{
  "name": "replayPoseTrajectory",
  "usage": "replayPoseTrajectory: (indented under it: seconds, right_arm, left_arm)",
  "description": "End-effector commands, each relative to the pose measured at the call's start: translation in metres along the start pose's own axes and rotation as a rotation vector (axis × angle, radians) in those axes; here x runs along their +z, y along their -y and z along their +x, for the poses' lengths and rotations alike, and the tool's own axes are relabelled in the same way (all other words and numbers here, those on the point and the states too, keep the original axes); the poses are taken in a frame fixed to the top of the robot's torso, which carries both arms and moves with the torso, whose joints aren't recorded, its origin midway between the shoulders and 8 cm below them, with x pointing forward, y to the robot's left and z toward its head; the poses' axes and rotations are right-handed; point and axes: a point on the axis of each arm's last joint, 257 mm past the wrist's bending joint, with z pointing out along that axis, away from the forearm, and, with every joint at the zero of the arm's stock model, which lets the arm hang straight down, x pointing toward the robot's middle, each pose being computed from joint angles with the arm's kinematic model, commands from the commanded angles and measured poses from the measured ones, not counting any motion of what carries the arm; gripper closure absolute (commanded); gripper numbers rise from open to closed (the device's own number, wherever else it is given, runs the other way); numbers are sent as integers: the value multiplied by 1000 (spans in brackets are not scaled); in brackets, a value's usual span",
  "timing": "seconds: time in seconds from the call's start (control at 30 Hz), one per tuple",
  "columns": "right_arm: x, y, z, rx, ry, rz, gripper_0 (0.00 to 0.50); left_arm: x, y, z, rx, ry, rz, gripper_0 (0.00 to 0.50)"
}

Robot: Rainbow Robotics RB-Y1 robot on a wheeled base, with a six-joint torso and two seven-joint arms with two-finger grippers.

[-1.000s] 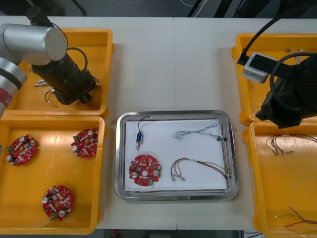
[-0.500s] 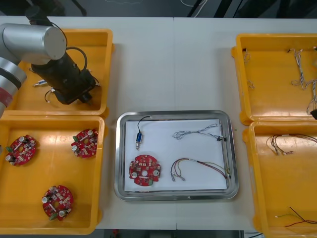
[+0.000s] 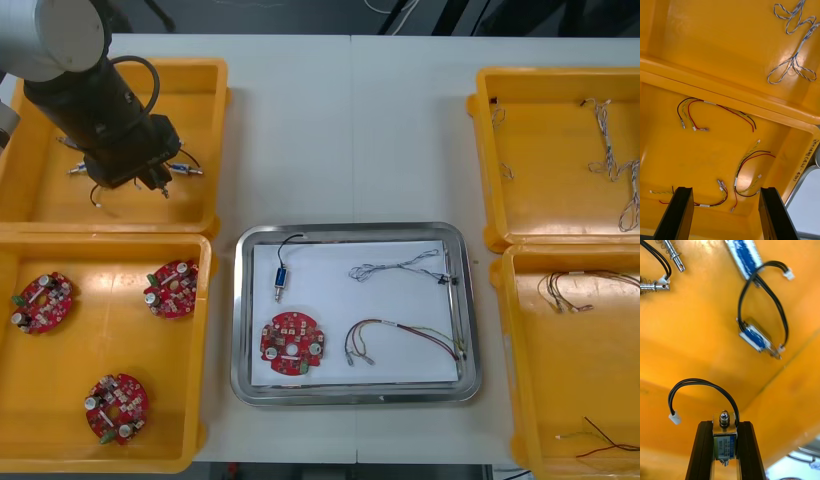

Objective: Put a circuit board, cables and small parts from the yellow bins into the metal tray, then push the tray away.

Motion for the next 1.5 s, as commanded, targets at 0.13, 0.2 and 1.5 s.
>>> replayPoseTrajectory:
  seconds: [0.13, 0.2, 1.5]
  right_arm:
    - [-5, 20, 13, 187, -28, 43, 0]
    - [-1, 20, 20, 201, -45, 43, 0]
    - [32, -7, 31, 282, 6, -43, 0]
  left_arm:
    - [-65, 16, -3, 42, 105, -6, 500]
    - [-71, 24, 8, 76, 109, -3, 500]
    - [17, 142, 188, 482, 148, 63, 500]
